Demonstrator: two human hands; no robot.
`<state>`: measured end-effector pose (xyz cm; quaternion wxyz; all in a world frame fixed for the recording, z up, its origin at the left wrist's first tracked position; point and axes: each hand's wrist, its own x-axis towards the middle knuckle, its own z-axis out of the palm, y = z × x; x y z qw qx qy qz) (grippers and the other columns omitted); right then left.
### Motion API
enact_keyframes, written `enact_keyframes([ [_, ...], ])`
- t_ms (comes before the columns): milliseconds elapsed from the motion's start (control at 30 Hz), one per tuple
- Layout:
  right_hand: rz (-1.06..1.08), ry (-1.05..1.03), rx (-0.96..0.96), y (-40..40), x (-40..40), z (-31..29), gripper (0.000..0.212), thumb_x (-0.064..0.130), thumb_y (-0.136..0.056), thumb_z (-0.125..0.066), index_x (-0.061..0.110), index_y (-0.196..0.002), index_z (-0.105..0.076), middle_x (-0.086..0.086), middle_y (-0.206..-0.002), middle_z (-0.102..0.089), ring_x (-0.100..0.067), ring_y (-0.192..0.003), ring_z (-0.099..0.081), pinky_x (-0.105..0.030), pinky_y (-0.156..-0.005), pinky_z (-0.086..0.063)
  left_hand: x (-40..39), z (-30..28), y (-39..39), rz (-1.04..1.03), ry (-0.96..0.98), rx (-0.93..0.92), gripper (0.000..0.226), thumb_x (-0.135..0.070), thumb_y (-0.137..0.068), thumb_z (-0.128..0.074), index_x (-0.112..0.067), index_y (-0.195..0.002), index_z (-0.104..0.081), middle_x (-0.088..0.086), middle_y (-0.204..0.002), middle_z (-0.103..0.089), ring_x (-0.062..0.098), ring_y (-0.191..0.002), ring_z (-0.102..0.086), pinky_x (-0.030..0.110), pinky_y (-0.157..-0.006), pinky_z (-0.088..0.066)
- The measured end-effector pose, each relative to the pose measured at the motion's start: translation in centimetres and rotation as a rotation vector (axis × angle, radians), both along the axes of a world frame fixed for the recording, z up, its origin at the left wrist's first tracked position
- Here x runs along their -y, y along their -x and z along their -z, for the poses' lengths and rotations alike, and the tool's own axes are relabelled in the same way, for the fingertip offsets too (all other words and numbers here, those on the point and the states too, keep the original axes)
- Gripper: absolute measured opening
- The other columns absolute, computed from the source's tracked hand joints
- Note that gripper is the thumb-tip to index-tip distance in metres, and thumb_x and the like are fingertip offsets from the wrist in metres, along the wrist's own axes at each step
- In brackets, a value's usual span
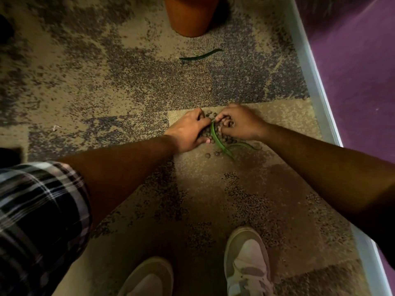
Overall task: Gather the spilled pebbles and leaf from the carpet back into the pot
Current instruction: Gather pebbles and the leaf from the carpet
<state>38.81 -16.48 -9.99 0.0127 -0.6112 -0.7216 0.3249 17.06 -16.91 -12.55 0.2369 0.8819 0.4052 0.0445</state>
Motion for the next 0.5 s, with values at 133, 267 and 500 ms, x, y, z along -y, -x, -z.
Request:
enact_keyframes([
  [133, -0.188, -0.044, 0.122, -0.3, 0.9, -0.9, 0.053, 0.031, -0.075, -0.084, 0.021, -0.124, -0.067, -0.005, -0.11, -0.051, -0.016, -0.096, -0.048, -0.027, -0.078, -0.042, -0.2, -0.2, 0.2, 0.035, 0.014, 0.012, 0.046, -0.042, -0.092, -0.064, -0.017, -0.13, -0.055, 0.012, -0.122, -0.048, 0.028, -0.111, -0.051, 0.04, -0.096, -0.049],
  [267, -0.274, -0.076, 0.225, 0.3, 1.0, -0.9, 0.057, 0.043, -0.075, -0.082, 0.024, -0.124, -0.061, 0.0, -0.112, -0.046, -0.021, -0.102, -0.052, -0.028, -0.078, -0.04, -0.4, -0.6, 0.2, 0.086, -0.026, -0.022, 0.046, -0.037, -0.095, -0.062, -0.015, -0.134, -0.052, 0.015, -0.124, -0.048, 0.028, -0.109, -0.053, 0.037, -0.093, -0.048],
  [500, -0.17, -0.069, 0.181, 1.0, 0.7, -0.2, 0.033, 0.031, -0.072, -0.087, 0.015, -0.094, -0.068, -0.005, -0.103, -0.056, -0.027, -0.101, -0.058, -0.025, -0.072, -0.031, 0.4, -0.3, 0.1, 0.118, -0.103, -0.087, 0.04, -0.03, -0.095, -0.055, -0.012, -0.131, -0.047, 0.019, -0.119, -0.045, 0.031, -0.093, -0.056, 0.038, -0.074, -0.05],
])
